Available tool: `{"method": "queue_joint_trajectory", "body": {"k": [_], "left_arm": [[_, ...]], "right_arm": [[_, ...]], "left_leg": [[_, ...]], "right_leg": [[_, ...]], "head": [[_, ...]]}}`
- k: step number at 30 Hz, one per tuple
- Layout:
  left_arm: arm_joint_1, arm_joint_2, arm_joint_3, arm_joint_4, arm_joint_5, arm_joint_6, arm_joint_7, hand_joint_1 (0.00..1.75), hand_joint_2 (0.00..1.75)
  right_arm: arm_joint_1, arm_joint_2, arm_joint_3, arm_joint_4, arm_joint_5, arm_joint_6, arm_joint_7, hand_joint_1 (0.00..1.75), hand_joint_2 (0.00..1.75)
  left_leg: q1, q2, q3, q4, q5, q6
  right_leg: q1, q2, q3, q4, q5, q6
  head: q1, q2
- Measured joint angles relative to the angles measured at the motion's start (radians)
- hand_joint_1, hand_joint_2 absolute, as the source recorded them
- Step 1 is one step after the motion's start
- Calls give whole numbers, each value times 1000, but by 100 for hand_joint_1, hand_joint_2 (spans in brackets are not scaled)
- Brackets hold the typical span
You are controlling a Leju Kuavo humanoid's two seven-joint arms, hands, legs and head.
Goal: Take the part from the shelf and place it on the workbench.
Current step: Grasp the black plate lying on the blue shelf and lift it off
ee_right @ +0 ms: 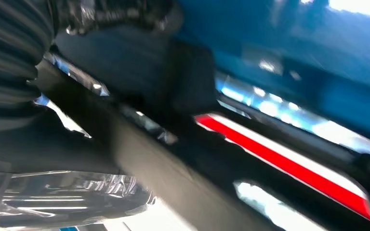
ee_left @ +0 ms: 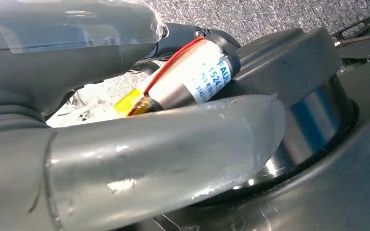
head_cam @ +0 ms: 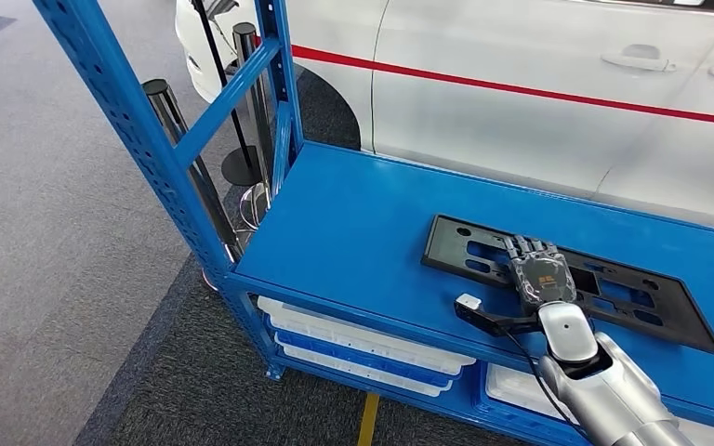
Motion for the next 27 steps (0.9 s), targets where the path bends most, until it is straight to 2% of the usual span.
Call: {"method": "queue_joint_trajectory", "body": {"k": [17,21,27], "left_arm": [[0,-5,0,6,7,-1,-2,0,0],[0,-5,0,7,18,-12,-9,0,175],[2,-4,0,14,20,-22,-23,0,175]], "right_arm": [[146,-50,-138,-168,6,6,-30,175,175],[183,-63,-155,-239,6,20,-39,175,175],[220,-81,-158,-323,1,28,-59,175,175]], "left_leg": [[0,0,2,0,0,0],[0,0,1,0,0,0],[0,0,-1,0,-1,0]], "right_leg": [[0,0,2,0,-1,1],[0,0,1,0,-1,1],[0,0,-1,0,-1,1]], "head": [[0,0],[0,0],[0,0]]}}
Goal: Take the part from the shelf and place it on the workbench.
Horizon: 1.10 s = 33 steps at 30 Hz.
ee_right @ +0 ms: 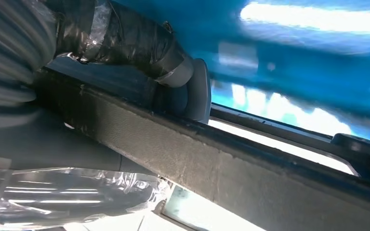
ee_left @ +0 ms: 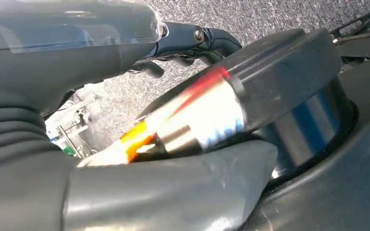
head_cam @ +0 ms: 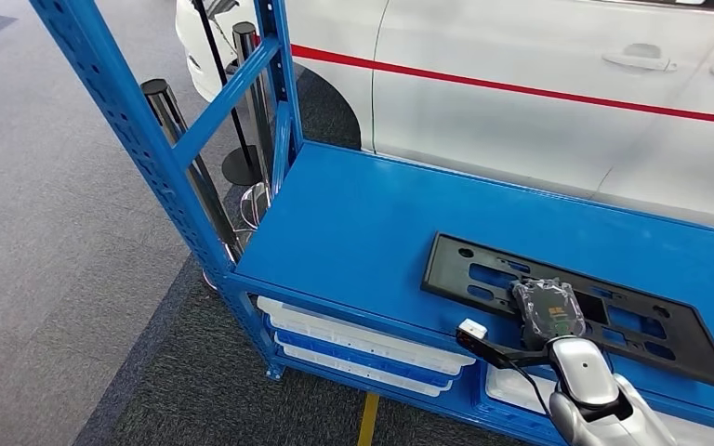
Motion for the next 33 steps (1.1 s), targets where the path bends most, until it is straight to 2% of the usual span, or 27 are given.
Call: {"method": "queue_joint_trajectory", "body": {"k": [7,10,15,20,24,26,27,28,29,31,32,33], "left_arm": [[-2,0,1,2,3,9,-4,0,175],[-1,0,3,5,24,21,-22,0,175],[-1,0,6,9,31,22,-28,0,175],[-1,0,6,9,31,28,-25,0,175],[-1,0,6,9,31,31,-24,0,175],[-2,0,6,9,31,33,-24,0,175],[-2,-1,6,9,31,34,-24,0,175],[-2,-1,6,9,31,34,-23,0,175],[-2,-1,6,9,31,35,-23,0,175],[-2,-2,6,9,31,35,-23,0,175],[-2,-3,6,9,31,35,-23,0,175],[-2,-4,6,9,31,35,-23,0,175]], "right_arm": [[24,-21,-2,-82,-3,-7,-4,175,175],[37,-41,-5,-140,22,-61,0,175,175],[36,-126,-30,-312,10,-124,-60,175,175],[42,-218,-82,-481,19,-209,-91,175,175],[57,-278,-122,-573,26,-252,-104,175,175],[66,-298,-135,-603,28,-256,-105,175,175],[71,-308,-140,-615,29,-259,-106,175,175],[76,-318,-145,-624,31,-261,-106,175,175],[81,-327,-150,-633,32,-264,-106,175,175],[89,-341,-157,-644,33,-266,-106,175,175],[93,-347,-160,-648,33,-267,-106,175,175],[98,-351,-162,-651,33,-268,-106,175,175]], "left_leg": [[0,0,-1,0,0,0],[0,-1,-2,0,0,0],[-1,-2,-3,1,0,0],[-6,-2,-3,4,-3,4],[-10,-2,-5,8,-5,12],[-11,-2,-3,5,0,22],[-9,0,-2,1,5,28],[-8,1,-1,-4,11,34],[-6,2,-2,-9,16,40],[-10,3,-9,-9,20,45],[-12,3,-13,-7,22,46],[-15,3,-17,-4,23,47]], "right_leg": [[0,0,0,0,0,0],[0,0,-1,0,0,0],[-1,-1,-2,0,0,0],[-5,-2,-1,-1,1,8],[-9,-2,0,-2,2,18],[-12,-1,1,-3,4,26],[-13,-1,0,3,-4,28],[-12,-1,-7,23,-24,27],[-10,-1,-22,64,-57,24],[-2,0,-71,196,-139,16],[2,0,-92,256,-166,12],[7,0,-99,287,-173,8]], "head": [[0,0],[0,0],[0,0],[0,0],[0,0],[0,0],[0,0],[0,0],[0,0],[0,0],[0,0],[0,0]]}}
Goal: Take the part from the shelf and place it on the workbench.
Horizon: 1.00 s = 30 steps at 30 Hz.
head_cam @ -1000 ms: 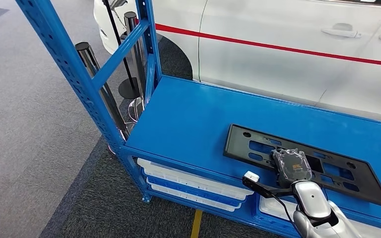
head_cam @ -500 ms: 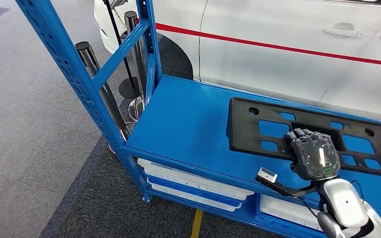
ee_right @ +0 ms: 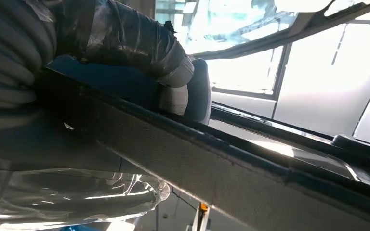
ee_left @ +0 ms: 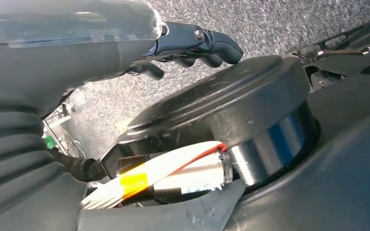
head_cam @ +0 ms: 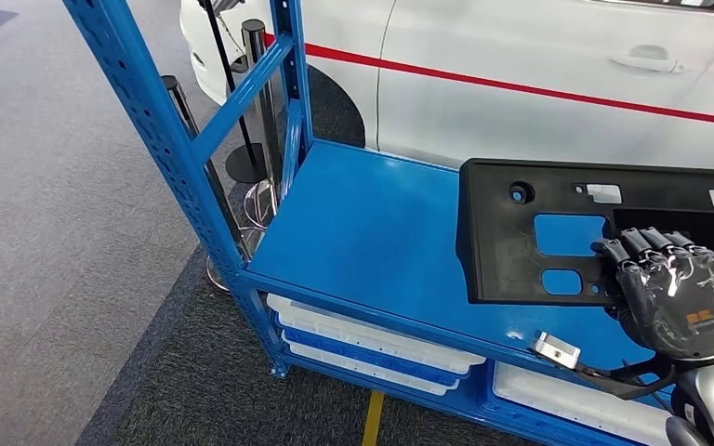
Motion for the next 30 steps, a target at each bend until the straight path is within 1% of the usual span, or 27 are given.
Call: {"method": "queue_joint_trajectory", "body": {"k": [1,2,4,5,6,7,9,10,11,12,13,14,15,16,17,18,19,20,21,22,24,25,26,27,28,29,30], "left_arm": [[0,-1,0,0,0,0,0,0,175],[0,-2,0,0,0,0,0,0,175],[-2,-3,0,0,0,0,0,0,175],[-2,-4,0,0,0,0,1,0,175],[-3,-4,0,0,0,0,3,0,175],[-3,-4,0,0,0,0,6,0,175],[-3,-2,-1,0,-2,-2,17,0,175],[-5,-1,-2,0,-6,-5,25,0,175],[-7,1,-3,0,-11,-8,34,0,175],[-9,3,-5,1,-17,-12,42,0,175],[-11,5,-7,1,-21,-15,49,0,175],[-13,7,-8,1,-26,-16,55,0,175],[-14,9,-9,1,-30,-17,58,0,175],[-15,10,-11,1,-34,-17,61,0,175],[-16,10,-14,1,-40,-17,63,0,175],[-16,10,-19,1,-46,-17,65,0,175],[-16,10,-25,1,-51,-17,66,0,175],[-15,11,-32,1,-55,-17,68,0,175],[-13,11,-37,1,-56,-17,69,0,175],[-12,11,-40,1,-57,-18,69,0,175],[-11,11,-46,1,-57,-18,69,0,175],[-12,11,-49,1,-57,-18,69,0,175],[-12,11,-51,1,-57,-17,69,0,175],[-12,12,-52,1,-57,-17,68,0,175],[-13,12,-53,1,-56,-17,67,0,175],[-13,12,-53,1,-56,-17,66,0,175],[-13,12,-53,1,-55,-17,64,0,175]], "right_arm": [[4,-5,-2,-3,0,0,0,175,175],[8,-10,-4,-7,0,0,0,175,175],[14,-25,-14,-17,-3,1,0,175,175],[17,-33,-21,-22,-5,1,0,175,175],[20,-40,-28,-26,-8,1,0,175,175],[24,-45,-35,-30,-11,1,0,175,175],[34,-54,-44,-36,-19,4,-1,175,175],[39,-56,-47,-39,-25,7,-2,175,175],[46,-59,-52,-41,-31,11,-3,175,175],[51,-61,-56,-43,-37,15,-5,175,175],[58,-63,-61,-44,-41,18,-6,175,175],[63,-64,-65,-45,-45,20,-7,175,175],[69,-65,-68,-45,-47,22,-8,175,175],[75,-66,-71,-45,-48,24,-8,175,175],[80,-68,-74,-45,-49,25,-9,175,175],[84,-69,-77,-46,-49,26,-9,175,175],[88,-72,-81,-49,-50,27,-9,175,175],[91,-75,-87,-52,-51,27,-9,175,175],[93,-77,-92,-55,-52,27,-9,175,175],[95,-80,-97,-57,-52,27,-9,175,175],[100,-84,-103,-59,-53,27,-9,175,175],[104,-86,-105,-59,-54,28,-9,175,175],[107,-89,-107,-59,-55,29,-9,175,175],[111,-92,-111,-59,-57,31,-9,175,175],[115,-95,-116,-60,-59,32,-10,175,175],[120,-98,-121,-61,-61,34,-10,175,175],[125,-100,-126,-62,-63,35,-10,175,175]], "left_leg": [[-3,0,-4,4,1,0],[-5,-1,-8,9,1,0],[-9,-3,-17,20,2,-2],[-10,-4,-21,23,4,-5],[-10,-5,-23,25,7,-10],[-10,-6,-26,25,11,-16],[-13,-8,-30,27,12,-29],[-13,-8,-37,40,-6,-37],[-11,-8,-47,72,-38,-46],[-6,-7,-61,122,-84,-56],[-1,-6,-74,184,-131,-65],[4,-6,-84,242,-165,-72],[8,-5,-82,280,-180,-78],[12,-5,-65,284,-175,-83],[16,-4,-31,252,-153,-86],[20,-4,16,190,-126,-89],[23,-4,63,117,-111,-90],[23,-4,101,54,-104,-89],[22,-5,122,13,-104,-85],[19,-6,126,-5,-108,-79],[18,-5,116,-13,-94,-60],[18,-4,110,-16,-84,-49],[19,-2,103,-19,-73,-37],[20,0,92,-20,-61,-28],[18,1,79,-19,-51,-22],[16,1,64,-16,-41,-19],[14,1,50,-13,-33,-18]], "right_leg": [[4,0,12,-7,12,-5],[8,0,43,-52,39,-12],[16,0,120,-183,82,-27],[21,-1,145,-228,94,-33],[25,-1,155,-251,96,-37],[28,-1,155,-254,100,-39],[22,-4,149,-265,111,-48],[17,-7,144,-268,119,-55],[12,-10,138,-272,128,-61],[11,-13,129,-273,136,-64],[9,-14,119,-272,143,-65],[9,-15,108,-270,150,-65],[8,-16,97,-268,157,-63],[6,-16,86,-266,164,-60],[4,-16,76,-263,170,-57],[3,-16,66,-259,176,-52],[2,-16,58,-256,181,-47],[2,-16,51,-253,188,-41],[3,-16,46,-253,195,-35],[3,-15,43,-254,204,-29],[2,-15,40,-258,216,-16],[1,-14,35,-251,204,-11],[0,-12,26,-226,172,-8],[0,-10,11,-181,125,-6],[2,-9,-6,-119,73,-5],[3,-8,-21,-54,34,-4],[4,-7,-28,-4,18,-4]], "head": [[0,0],[0,0],[0,0],[0,0],[0,0],[0,0],[0,0],[-2,0],[-3,0],[-4,0],[-5,0],[-5,0],[-5,0],[-5,0],[-5,0],[-5,0],[-6,0],[-6,0],[-6,0],[-6,0],[-5,0],[-5,0],[-5,0],[-5,0],[-4,0],[-4,0],[-4,0]]}}
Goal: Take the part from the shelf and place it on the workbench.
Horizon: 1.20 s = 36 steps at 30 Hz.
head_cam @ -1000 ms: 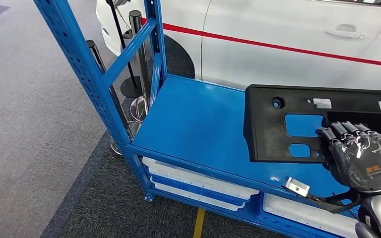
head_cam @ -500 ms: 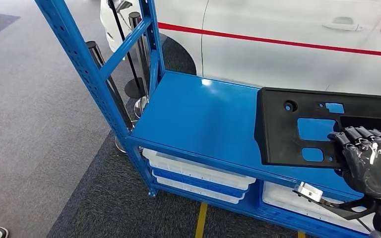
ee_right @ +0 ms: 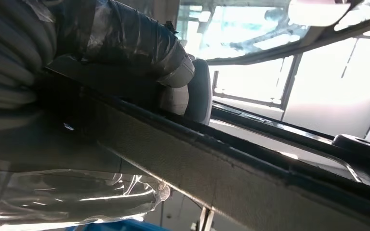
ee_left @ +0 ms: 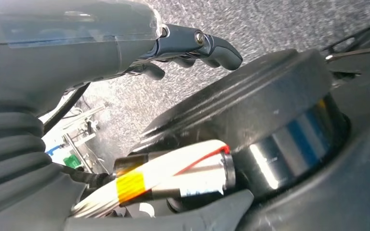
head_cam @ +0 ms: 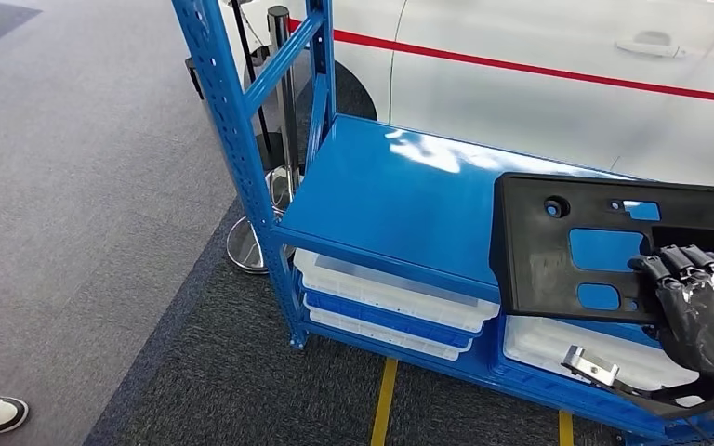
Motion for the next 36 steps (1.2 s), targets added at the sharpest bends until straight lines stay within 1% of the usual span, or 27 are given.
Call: {"method": "queue_joint_trajectory", "body": {"k": [1,2,4,6,7,9,10,11,12,14,15,16,17,19,21,22,24,25,26,27,29,30,31,32,33,34,36], "left_arm": [[0,0,0,0,1,0,-1,0,175],[0,0,0,0,1,0,-2,0,175],[-1,0,0,0,1,0,-2,0,175],[-3,0,0,0,1,0,-2,0,175],[-3,0,0,0,1,0,-3,0,175],[-3,1,0,0,2,0,-3,0,175],[-3,2,0,0,2,-1,-3,0,175],[-3,2,0,0,2,-1,-4,0,175],[-3,3,0,0,3,-1,-4,0,175],[-3,3,0,0,5,-2,-4,0,175],[-3,3,0,0,6,-2,-4,0,175],[-4,3,0,0,7,-2,-4,0,175],[-4,3,0,0,8,-2,-3,0,175],[-4,2,0,0,9,-2,-2,0,175],[-1,0,-2,0,9,-2,-1,0,175],[1,0,-3,0,9,-3,-3,0,175],[6,-1,-4,0,9,-5,-8,0,175],[8,-2,-4,0,10,-6,-10,0,175],[9,-2,-4,0,10,-7,-12,0,175],[9,-3,-5,0,10,-8,-13,0,175],[8,-3,-5,0,10,-8,-15,0,175],[8,-3,-5,0,10,-8,-15,0,175],[8,-3,-5,0,9,-9,-15,0,175],[7,-3,-5,0,9,-9,-16,0,175],[7,-3,-5,0,9,-9,-16,0,175],[5,-3,-5,0,9,-9,-16,0,175],[2,-3,-5,0,8,-10,-17,0,175]], "right_arm": [[4,-2,-4,-1,-1,1,0,175,175],[7,-4,-8,-3,-2,2,0,175,175],[9,-10,-14,-7,-3,2,0,175,175],[10,-17,-21,-13,-3,2,0,175,175],[11,-19,-24,-15,-3,2,0,175,175],[17,-22,-30,-20,-8,2,1,175,175],[22,-24,-33,-23,-11,3,1,175,175],[30,-26,-37,-27,-14,3,3,175,175],[40,-29,-43,-32,-17,3,4,175,175],[63,-36,-59,-39,-21,2,8,175,175],[74,-38,-67,-41,-22,2,9,175,175],[84,-40,-73,-42,-22,2,9,175,175],[92,-42,-77,-44,-23,3,10,175,175],[107,-46,-86,-48,-26,6,9,175,175],[121,-52,-102,-52,-29,11,8,175,175],[127,-55,-111,-54,-32,14,8,175,175],[143,-61,-130,-55,-39,17,8,175,175],[154,-64,-139,-55,-42,19,8,175,175],[165,-67,-148,-55,-45,20,8,175,175],[176,-69,-157,-55,-46,20,8,175,175],[197,-72,-178,-57,-49,22,8,175,175],[208,-72,-189,-59,-49,22,9,175,175],[219,-72,-199,-61,-50,24,9,175,175],[228,-73,-209,-63,-50,25,9,175,175],[235,-74,-217,-65,-51,27,9,175,175],[241,-76,-225,-68,-52,28,8,175,175],[249,-82,-239,-76,-52,30,7,175,175]], "left_leg": [[-2,0,-15,4,8,0],[-4,0,-29,10,14,0],[-7,-1,-54,24,24,-4],[-12,-3,-69,35,33,-11],[-13,-4,-73,37,39,-16],[-15,-5,-77,37,50,-26],[-15,-6,-82,44,40,-32],[-15,-6,-89,63,13,-39],[-13,-6,-100,101,-30,-46],[-7,-6,-121,218,-128,-58],[-5,-6,-123,272,-153,-63],[-4,-5,-115,304,-152,-66],[-2,-5,-92,302,-130,-67],[2,-4,-4,204,-77,-66],[1,-5,91,57,-79,-58],[0,-5,116,10,-90,-52],[-4,-6,118,-23,-89,-36],[-3,-4,110,-25,-77,-27],[-2,-3,99,-28,-63,-18],[-1,-1,87,-31,-49,-9],[-2,3,58,-28,-25,1],[-3,4,41,-24,-14,3],[-4,4,24,-19,-4,3],[-5,4,5,-12,5,1],[-5,4,-14,-3,11,-1],[-5,4,-31,9,16,-3],[-8,2,-57,30,24,-11]], "right_leg": [[1,1,7,22,6,-1],[3,1,34,7,29,-4],[8,2,126,-111,69,-15],[15,4,199,-226,64,-26],[18,4,212,-252,55,-32],[16,0,207,-262,66,-43],[13,-2,200,-265,76,-50],[9,-6,191,-268,86,-57],[5,-9,180,-271,97,-62],[6,-11,153,-269,118,-66],[6,-11,137,-267,129,-65],[6,-12,121,-265,140,-64],[6,-12,106,-262,150,-62],[6,-11,77,-255,170,-56],[8,-10,59,-249,188,-47],[8,-10,54,-250,198,-41],[7,-10,50,-260,220,-28],[5,-8,46,-260,219,-22],[4,-6,39,-248,196,-18],[3,-4,29,-219,155,-15],[2,-1,4,-105,49,-10],[2,-1,-4,-43,20,-8],[2,0,-4,2,17,-7],[2,0,10,17,38,-7],[2,0,41,-3,69,-7],[2,0,88,-54,89,-9],[6,1,183,-186,79,-16]], "head": [[0,0],[0,0],[0,0],[-1,0],[-1,0],[-1,0],[-1,0],[-1,0],[-1,0],[-2,0],[-2,0],[-2,0],[-2,0],[-2,0],[-2,0],[-2,0],[-1,0],[-1,0],[-1,0],[0,0],[0,0],[0,0],[0,0],[0,0],[0,0],[0,0],[0,0]]}}
